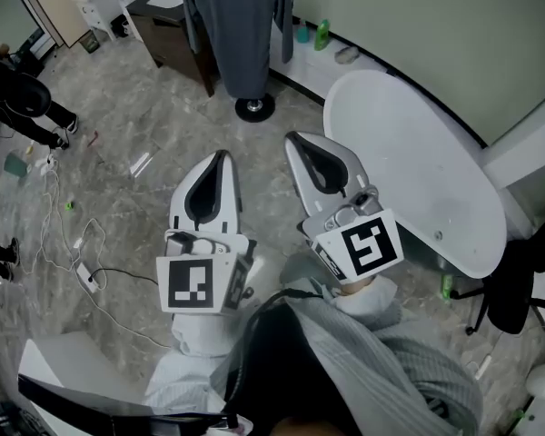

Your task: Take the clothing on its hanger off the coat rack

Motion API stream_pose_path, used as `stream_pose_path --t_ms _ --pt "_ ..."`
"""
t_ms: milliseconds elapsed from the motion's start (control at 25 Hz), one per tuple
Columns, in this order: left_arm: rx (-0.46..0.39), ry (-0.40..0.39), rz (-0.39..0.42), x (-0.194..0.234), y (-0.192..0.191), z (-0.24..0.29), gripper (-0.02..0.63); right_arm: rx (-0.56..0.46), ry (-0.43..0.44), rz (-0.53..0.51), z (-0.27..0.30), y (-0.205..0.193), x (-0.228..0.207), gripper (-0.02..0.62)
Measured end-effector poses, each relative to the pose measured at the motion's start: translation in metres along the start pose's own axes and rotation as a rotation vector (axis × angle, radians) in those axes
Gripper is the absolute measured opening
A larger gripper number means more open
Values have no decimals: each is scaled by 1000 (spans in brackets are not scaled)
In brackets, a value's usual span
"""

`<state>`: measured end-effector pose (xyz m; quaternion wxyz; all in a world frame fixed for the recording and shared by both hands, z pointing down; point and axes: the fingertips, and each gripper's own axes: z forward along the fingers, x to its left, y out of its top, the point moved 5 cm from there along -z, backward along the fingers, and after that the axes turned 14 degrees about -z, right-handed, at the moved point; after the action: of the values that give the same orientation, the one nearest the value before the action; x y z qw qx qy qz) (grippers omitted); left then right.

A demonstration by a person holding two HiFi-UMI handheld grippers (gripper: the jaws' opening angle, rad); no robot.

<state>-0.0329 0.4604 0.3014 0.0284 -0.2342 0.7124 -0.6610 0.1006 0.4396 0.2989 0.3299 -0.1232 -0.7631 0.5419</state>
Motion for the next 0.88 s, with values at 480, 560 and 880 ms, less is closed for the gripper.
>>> stream_pose_path --t_ms 480,560,880 --pt "36 63 -19 143 -13 150 5 41 26 15 184 -90 -52 3" --pt "29 53 2 164 -2 202 5 22 1 28 231 -100 -86 3" --pt "-14 39 19 233 48 358 5 -17 -22 -37 387 -116 -178 3"
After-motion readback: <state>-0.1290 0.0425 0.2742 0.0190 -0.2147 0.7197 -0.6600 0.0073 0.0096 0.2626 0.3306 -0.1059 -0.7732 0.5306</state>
